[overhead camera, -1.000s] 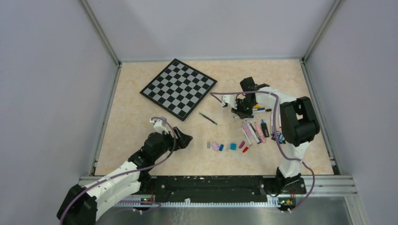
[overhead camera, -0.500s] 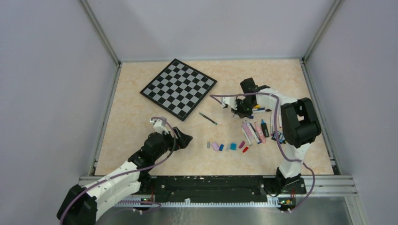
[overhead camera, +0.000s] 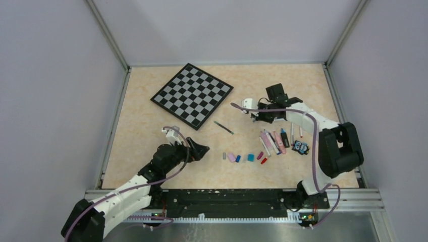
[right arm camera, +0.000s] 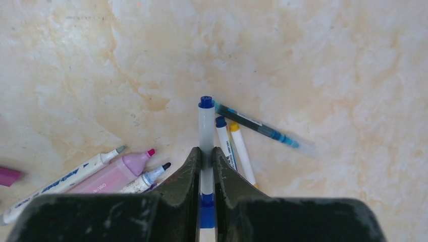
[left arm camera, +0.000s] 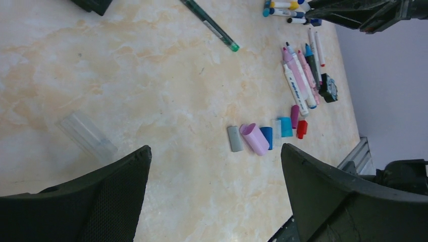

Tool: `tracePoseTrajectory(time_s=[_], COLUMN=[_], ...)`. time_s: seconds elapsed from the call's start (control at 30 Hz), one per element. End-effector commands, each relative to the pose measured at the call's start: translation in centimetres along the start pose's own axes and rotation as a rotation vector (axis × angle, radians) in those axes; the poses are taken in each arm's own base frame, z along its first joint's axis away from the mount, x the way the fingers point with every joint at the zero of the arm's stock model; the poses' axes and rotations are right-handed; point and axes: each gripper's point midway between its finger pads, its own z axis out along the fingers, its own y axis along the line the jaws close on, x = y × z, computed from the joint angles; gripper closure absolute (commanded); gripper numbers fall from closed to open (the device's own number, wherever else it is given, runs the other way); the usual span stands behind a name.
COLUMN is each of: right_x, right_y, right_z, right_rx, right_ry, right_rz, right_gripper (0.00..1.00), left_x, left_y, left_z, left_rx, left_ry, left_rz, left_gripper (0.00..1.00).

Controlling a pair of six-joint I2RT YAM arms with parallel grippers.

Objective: Open the pen caps
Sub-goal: Pick up the pen from the center of the board, then open the pen cap from the pen.

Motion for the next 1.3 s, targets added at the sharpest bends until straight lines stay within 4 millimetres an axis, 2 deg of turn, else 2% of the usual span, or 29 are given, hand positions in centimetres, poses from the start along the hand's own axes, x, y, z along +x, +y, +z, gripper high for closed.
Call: tracePoseTrajectory(time_s=[0.0,0.13,0.23,0.33,0.4,0.5,0.67,0.8,0.9,1.03,1.27], right_x=[-4.5,-8.5,-10.5,-11.1,-11.1,-11.0,-10.4,-10.3,-10.3,-10.5,-10.9], right_y=[-0.7,0.9,1.0,1.3,1.5,2.0,1.3,1.4,1.5,1.8,2.2], right_z=[-3.1,-6.1,-9.6,-11.9,-12.6,-12.5,-12.2,-12.0,-11.9,-11.7,-11.4], right_rx=[0.076,0.011,-0.034,-0.099,-0.133,-0.169,-0.148,-0.15,-0.173,-0.207,-0.241], right_ry=[-0.181,-0.435,-0.676,-0.867,-0.928,-0.963,-0.984,-0.99,-0.989,-0.99,-0.985], right_rz=[0.033,0.232,0.464,0.698,0.833,0.988,1.175,1.195,1.213,1.23,1.226], right_gripper=[1.0,1.0,1.0,1.0,1.0,1.0,1.0,1.0,1.0,1.0,1.0], left_x=[-1.2,-1.8,-1.8,-2.2,-2.5,-3.0,-3.6,-4.1,-4.3,-3.4,-2.6], left_y=[-3.7,-6.9,-9.5,-11.7,-12.6,-14.2,-17.4,-18.8,-20.2,-21.0,-21.8], left_z=[-0.6,-1.5,-2.0,-2.1,-1.8,-0.5,2.6,5.5,7.3,9.9,12.0], left_rx=[0.205,0.371,0.489,0.584,0.618,0.646,0.665,0.639,0.648,0.62,0.626], left_ry=[-0.058,-0.076,-0.039,-0.029,-0.032,-0.031,-0.061,-0.119,-0.144,-0.117,-0.087], left_rz=[0.021,0.047,0.092,0.11,0.104,0.102,0.116,0.097,0.075,0.071,0.048], left_gripper=[0.01,0.01,0.01,0.01,0.01,0.01,0.02,0.03,0.08,0.12,0.24])
